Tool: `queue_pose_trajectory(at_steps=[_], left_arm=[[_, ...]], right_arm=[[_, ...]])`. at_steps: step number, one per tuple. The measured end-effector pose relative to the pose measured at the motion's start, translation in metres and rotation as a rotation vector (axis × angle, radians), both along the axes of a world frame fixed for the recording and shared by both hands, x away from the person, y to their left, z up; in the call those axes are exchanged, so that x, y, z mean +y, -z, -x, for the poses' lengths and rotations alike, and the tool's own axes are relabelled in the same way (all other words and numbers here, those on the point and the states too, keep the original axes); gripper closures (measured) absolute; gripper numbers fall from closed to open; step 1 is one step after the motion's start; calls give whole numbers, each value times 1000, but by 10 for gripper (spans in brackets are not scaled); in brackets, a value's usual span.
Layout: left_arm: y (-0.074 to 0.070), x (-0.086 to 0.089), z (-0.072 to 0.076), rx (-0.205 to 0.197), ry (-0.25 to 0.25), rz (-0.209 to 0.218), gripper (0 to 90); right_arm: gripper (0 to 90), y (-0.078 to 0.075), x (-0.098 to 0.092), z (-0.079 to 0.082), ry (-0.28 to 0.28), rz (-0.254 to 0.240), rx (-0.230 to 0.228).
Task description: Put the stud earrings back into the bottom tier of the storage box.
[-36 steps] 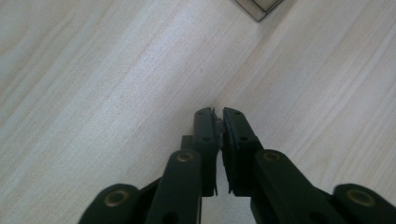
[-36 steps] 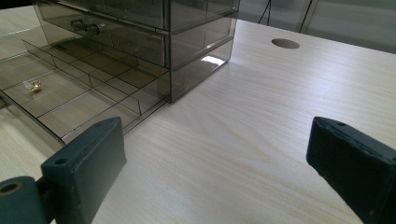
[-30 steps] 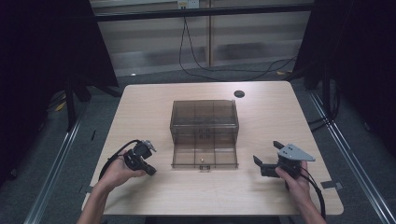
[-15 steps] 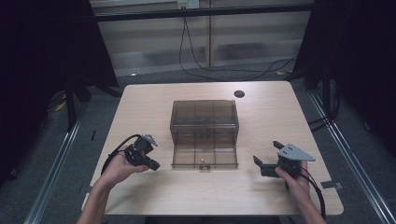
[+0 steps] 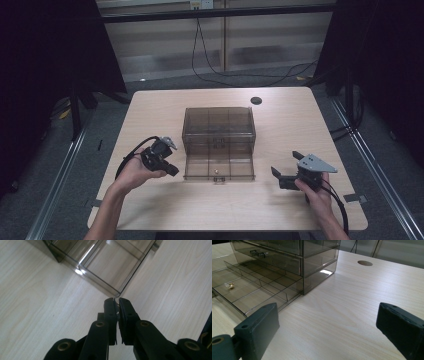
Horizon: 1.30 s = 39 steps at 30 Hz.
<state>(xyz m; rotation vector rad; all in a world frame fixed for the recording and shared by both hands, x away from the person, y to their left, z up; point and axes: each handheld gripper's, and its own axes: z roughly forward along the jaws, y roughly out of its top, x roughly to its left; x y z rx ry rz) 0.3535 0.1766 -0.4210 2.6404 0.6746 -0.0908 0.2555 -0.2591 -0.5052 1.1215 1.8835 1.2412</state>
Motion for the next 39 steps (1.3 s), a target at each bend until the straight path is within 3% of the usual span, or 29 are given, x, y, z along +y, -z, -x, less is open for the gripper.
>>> queue_pose_trajectory(at_steps=[6, 9, 16, 30, 31, 37, 38, 39], left_arm=[[-5, -13, -3, -7, 5, 14, 855], [-8, -18, -6, -11, 35, 0, 856], [-14, -33, -16, -13, 7, 11, 855], [-22, -74, -21, -12, 64, 16, 854], [-24, -76, -21, -8, 86, 11, 854], [-25, -94, -21, -8, 111, 19, 854], [-24, -98, -21, -2, 102, 37, 853], [-24, -101, -22, 2, 138, 19, 853]], right_arm=[[40, 0, 0, 0, -4, 0, -1], [40, 0, 0, 0, -1, 0, 1], [40, 0, 0, 0, -3, -3, 1], [40, 0, 0, 0, -5, -1, 1], [40, 0, 0, 0, -4, -1, 1], [40, 0, 0, 0, -5, -1, -1], [40, 0, 0, 0, -5, -1, 0], [40, 0, 0, 0, -5, -1, 1]])
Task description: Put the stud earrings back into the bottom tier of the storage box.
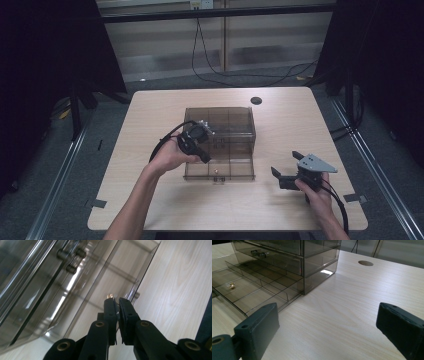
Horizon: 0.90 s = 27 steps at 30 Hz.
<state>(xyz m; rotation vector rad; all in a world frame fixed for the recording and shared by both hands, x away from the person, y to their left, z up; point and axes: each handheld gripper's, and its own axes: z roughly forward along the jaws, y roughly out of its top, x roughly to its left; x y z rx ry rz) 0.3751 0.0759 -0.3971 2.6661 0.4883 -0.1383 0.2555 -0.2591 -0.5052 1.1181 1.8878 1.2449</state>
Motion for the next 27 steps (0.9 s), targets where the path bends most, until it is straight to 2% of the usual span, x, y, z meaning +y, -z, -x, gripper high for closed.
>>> queue_pose_trajectory(at_steps=[2, 4, 6, 7, 8, 10, 11, 13, 15, 16, 17, 18, 19, 23, 24, 27], left_arm=[[2, -8, 2, -6, -13, 4, 853], [3, -14, 0, -1, 7, -12, 853], [6, -22, 0, -4, -4, -16, 853], [7, -25, -2, -1, 13, -28, 853], [9, -28, -2, 0, 9, -33, 853], [12, -34, -3, 7, 6, -41, 853], [13, -36, -4, 8, 19, -48, 853], [17, -42, -4, 23, 9, -51, 853], [22, -47, -5, 32, 18, -71, 853], [25, -48, -6, 34, 32, -84, 853], [28, -50, -5, 34, 14, -82, 852], [30, -50, -8, 41, 37, -102, 853], [33, -50, -8, 48, 15, -89, 853], [43, -49, -12, 66, 14, -112, 852], [46, -50, -11, 69, -6, -111, 852], [48, -54, -9, 70, 17, -134, 852]], right_arm=[[40, 0, 0, 0, -1, 1, 0], [40, 0, 0, 0, 0, 0, 0], [40, 0, 0, 0, -1, 1, -1], [40, 0, 0, 0, -2, 1, 0], [40, 0, 0, 0, -2, 1, 0], [40, 0, 0, 0, -1, 0, -1], [40, 0, 0, 0, -1, -1, -1], [40, 0, 0, 0, -3, 0, 0], [40, 0, 0, 0, -3, 0, -1], [40, 0, 0, 0, -2, 1, -1], [40, 0, 0, 0, -3, 1, -2], [40, 0, 0, 0, -3, 0, -2], [40, 0, 0, 0, -3, 0, -1], [40, 0, 0, 0, -3, -2, -1], [40, 0, 0, 0, -3, -2, -1], [40, 0, 0, 0, -1, -1, -3]])
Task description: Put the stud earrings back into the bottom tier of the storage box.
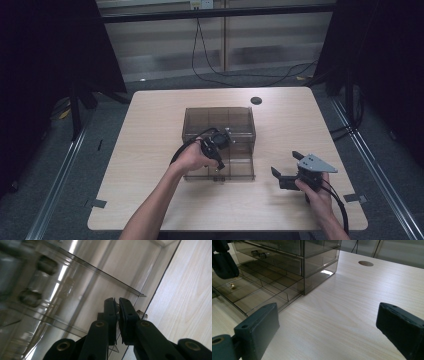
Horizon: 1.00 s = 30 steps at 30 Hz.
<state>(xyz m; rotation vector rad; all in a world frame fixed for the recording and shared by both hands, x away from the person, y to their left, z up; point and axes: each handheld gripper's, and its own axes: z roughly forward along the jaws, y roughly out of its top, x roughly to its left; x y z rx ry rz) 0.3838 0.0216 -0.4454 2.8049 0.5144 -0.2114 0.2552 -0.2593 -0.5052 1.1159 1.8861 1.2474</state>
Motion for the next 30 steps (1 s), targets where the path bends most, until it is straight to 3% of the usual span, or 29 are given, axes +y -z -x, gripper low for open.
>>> queue_pose_trajectory(at_steps=[3, 5, 8, 12, 18, 19, 21, 26, 30], left_arm=[[3, -3, 0, 4, -13, -5, 851], [6, -3, -3, 5, 4, -21, 851], [11, -4, -1, 8, -35, -5, 851], [11, -4, -2, 5, -3, -26, 848], [10, -2, 0, 9, -33, 9, 816], [8, -1, -2, 1, 1, -7, 806], [6, 2, -1, -7, -19, 40, 783], [-1, 11, 1, -48, -24, 77, 708], [-9, 23, 3, -63, -38, 128, 588]], right_arm=[[40, 0, 0, 0, 1, 0, 0], [40, 0, 0, 0, 1, 2, -2], [40, 0, 0, 0, -1, -2, -1], [40, 0, -1, 0, -1, -8, 0], [40, 0, -1, 0, -6, -17, 3], [39, 0, -2, 0, -6, -18, 3], [40, 0, -2, 0, -7, -18, 4], [40, 0, -2, 0, -10, -20, 4], [40, 0, -2, 0, -10, -19, 3]])
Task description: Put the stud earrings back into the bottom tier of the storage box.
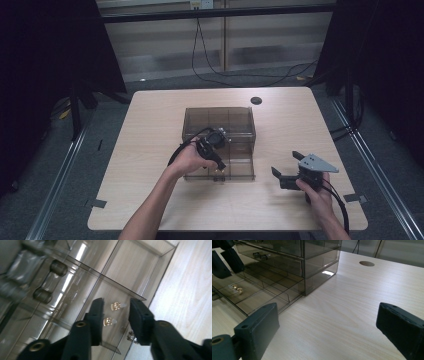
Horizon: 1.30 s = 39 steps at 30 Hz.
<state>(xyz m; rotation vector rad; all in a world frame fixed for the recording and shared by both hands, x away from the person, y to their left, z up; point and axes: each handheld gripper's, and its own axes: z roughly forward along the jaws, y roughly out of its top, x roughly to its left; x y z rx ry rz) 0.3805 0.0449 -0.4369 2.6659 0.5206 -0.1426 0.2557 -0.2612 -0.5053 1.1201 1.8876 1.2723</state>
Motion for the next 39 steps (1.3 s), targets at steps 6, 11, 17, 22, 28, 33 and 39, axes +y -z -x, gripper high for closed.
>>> queue_pose_trajectory(at_steps=[6, 11, 17, 22, 28, 33, 39], left_arm=[[-6, 25, 8, -44, -66, 80, 353], [-10, 46, 10, -93, -127, 120, 206], [-16, 69, 16, -147, -202, 168, 106], [-20, 84, 23, -159, -221, 211, 74], [-18, 99, 33, -171, -248, 225, 50], [-14, 117, 40, -165, -308, 272, 37], [-6, 141, 52, -175, -372, 290, 34]], right_arm=[[40, 0, 0, 0, 3, 5, 0], [40, 0, 1, 0, 8, 7, 1], [39, 0, 1, 0, 12, 7, 5], [39, 0, 1, 0, 7, 12, 2], [39, 0, 1, 0, 8, 9, 4], [39, 0, 1, 0, 10, 9, 5], [39, 0, 1, 0, 9, 10, 4]])
